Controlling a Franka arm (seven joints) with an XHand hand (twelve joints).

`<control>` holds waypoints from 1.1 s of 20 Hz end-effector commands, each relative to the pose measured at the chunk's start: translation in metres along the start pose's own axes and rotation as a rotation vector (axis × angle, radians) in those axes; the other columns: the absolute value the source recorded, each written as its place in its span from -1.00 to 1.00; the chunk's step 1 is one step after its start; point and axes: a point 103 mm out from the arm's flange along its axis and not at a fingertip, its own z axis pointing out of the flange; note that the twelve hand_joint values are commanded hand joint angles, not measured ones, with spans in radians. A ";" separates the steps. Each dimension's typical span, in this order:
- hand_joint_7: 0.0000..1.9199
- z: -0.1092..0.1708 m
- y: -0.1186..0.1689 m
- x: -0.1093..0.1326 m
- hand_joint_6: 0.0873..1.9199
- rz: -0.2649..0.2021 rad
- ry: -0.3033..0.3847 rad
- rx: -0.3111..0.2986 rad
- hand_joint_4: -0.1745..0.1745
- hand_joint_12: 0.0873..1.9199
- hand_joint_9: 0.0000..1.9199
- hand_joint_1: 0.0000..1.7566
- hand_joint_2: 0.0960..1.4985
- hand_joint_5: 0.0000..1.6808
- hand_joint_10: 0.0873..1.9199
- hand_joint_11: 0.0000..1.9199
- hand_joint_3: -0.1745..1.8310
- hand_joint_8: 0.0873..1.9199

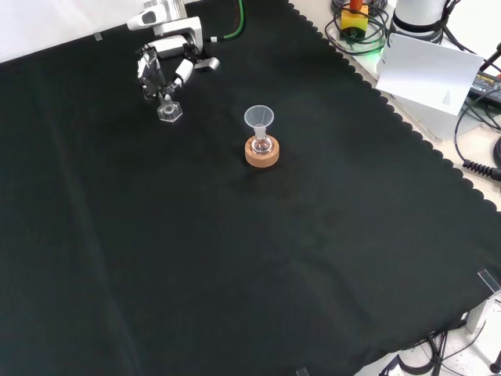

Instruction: Put the graduated cylinder back on the table.

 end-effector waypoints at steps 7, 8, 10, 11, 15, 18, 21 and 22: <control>0.30 0.030 -0.006 -0.004 0.05 -0.011 0.077 -0.009 -0.52 -0.34 0.56 0.27 0.48 0.14 -1.00 0.44 -0.82 -0.75; 0.30 0.032 -0.006 -0.003 0.05 -0.014 0.079 -0.009 -0.52 -0.34 0.56 0.27 0.48 0.14 -1.00 0.44 -0.82 -0.75; 0.30 0.035 -0.005 -0.003 0.05 -0.018 0.086 -0.010 -0.53 -0.34 0.56 0.27 0.48 0.14 -1.00 0.44 -0.82 -0.75; 0.29 0.036 -0.005 -0.002 0.05 -0.020 0.089 -0.008 -0.53 -0.34 0.56 0.27 0.48 0.14 -1.00 0.44 -0.82 -0.75; 0.28 0.041 -0.006 -0.003 0.05 -0.024 0.094 -0.009 -0.54 -0.34 0.55 0.27 0.48 0.13 -1.00 0.44 -0.82 -0.76; 0.28 0.043 -0.005 -0.005 0.06 -0.024 0.100 -0.006 -0.54 -0.34 0.54 0.27 0.48 0.13 -1.00 0.43 -0.82 -0.76; 0.26 0.045 -0.005 -0.006 0.06 -0.033 0.118 0.003 -0.53 -0.34 0.53 0.27 0.48 0.13 -1.00 0.42 -0.82 -0.76; 0.26 0.046 -0.005 -0.006 0.07 -0.035 0.124 0.004 -0.52 -0.34 0.53 0.27 0.49 0.12 -1.00 0.41 -0.82 -0.76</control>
